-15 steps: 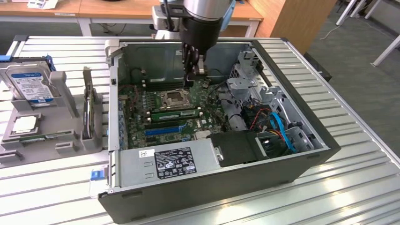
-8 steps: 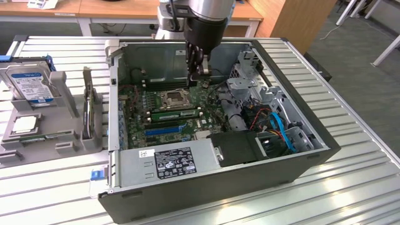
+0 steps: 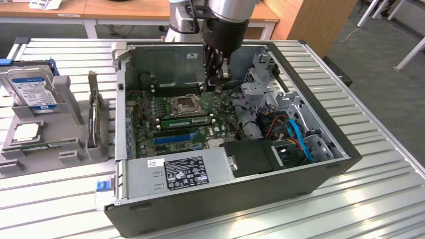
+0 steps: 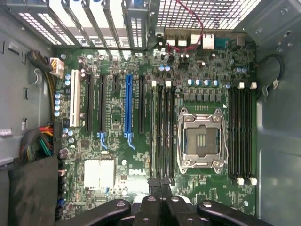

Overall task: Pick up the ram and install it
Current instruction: 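Press down the ram until it locks into place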

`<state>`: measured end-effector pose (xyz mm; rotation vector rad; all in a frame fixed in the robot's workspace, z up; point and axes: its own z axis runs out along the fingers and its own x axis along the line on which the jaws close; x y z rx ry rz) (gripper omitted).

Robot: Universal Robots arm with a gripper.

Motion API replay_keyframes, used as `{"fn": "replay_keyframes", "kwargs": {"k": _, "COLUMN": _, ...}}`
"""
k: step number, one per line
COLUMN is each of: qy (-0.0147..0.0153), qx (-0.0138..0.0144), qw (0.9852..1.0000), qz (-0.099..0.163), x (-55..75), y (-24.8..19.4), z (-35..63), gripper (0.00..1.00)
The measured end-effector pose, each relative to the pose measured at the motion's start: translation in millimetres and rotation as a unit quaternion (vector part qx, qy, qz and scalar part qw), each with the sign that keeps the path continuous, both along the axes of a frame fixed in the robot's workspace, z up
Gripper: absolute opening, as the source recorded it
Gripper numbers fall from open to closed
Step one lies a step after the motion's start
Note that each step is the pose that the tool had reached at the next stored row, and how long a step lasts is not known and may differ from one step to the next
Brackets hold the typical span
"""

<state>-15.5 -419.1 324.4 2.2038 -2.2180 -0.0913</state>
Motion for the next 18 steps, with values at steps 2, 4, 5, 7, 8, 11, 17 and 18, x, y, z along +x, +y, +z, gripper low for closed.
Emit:
{"fn": "replay_keyframes", "kwargs": {"k": 2, "qy": 0.0003, "qx": 0.0, "qw": 1.0, "qz": 0.0, "x": 2.8, "y": 0.0, "z": 0.0, "gripper": 0.1}}
{"fn": "replay_keyframes", "kwargs": {"k": 4, "qy": 0.0006, "qx": 0.0, "qw": 1.0, "qz": 0.0, "x": 5.6, "y": 0.0, "z": 0.0, "gripper": 0.1}}
{"fn": "replay_keyframes", "kwargs": {"k": 5, "qy": 0.0008, "qx": 0.0, "qw": 1.0, "qz": 0.0, "x": 6.9, "y": 0.0, "z": 0.0, "gripper": 0.1}}
{"fn": "replay_keyframes", "kwargs": {"k": 7, "qy": 0.0009, "qx": 0.0, "qw": 1.0, "qz": 0.0, "x": 8.7, "y": 0.0, "z": 0.0, "gripper": 0.1}}
{"fn": "replay_keyframes", "kwargs": {"k": 8, "qy": 0.0009, "qx": 0.0001, "qw": 1.0, "qz": 0.0, "x": 9.5, "y": 0.0, "z": 0.0, "gripper": 0.1}}
{"fn": "replay_keyframes", "kwargs": {"k": 11, "qy": 0.0009, "qx": 0.0, "qw": 1.0, "qz": 0.0, "x": 11.2, "y": 0.0, "z": 0.0, "gripper": 0.1}}
{"fn": "replay_keyframes", "kwargs": {"k": 17, "qy": 0.0009, "qx": 0.0, "qw": 1.0, "qz": 0.0, "x": 11.3, "y": 0.0, "z": 0.0, "gripper": 0.1}}
{"fn": "replay_keyframes", "kwargs": {"k": 18, "qy": 0.001, "qx": 0.0, "qw": 1.0, "qz": 0.0, "x": 11.3, "y": 0.0, "z": -0.2, "gripper": 0.1}}
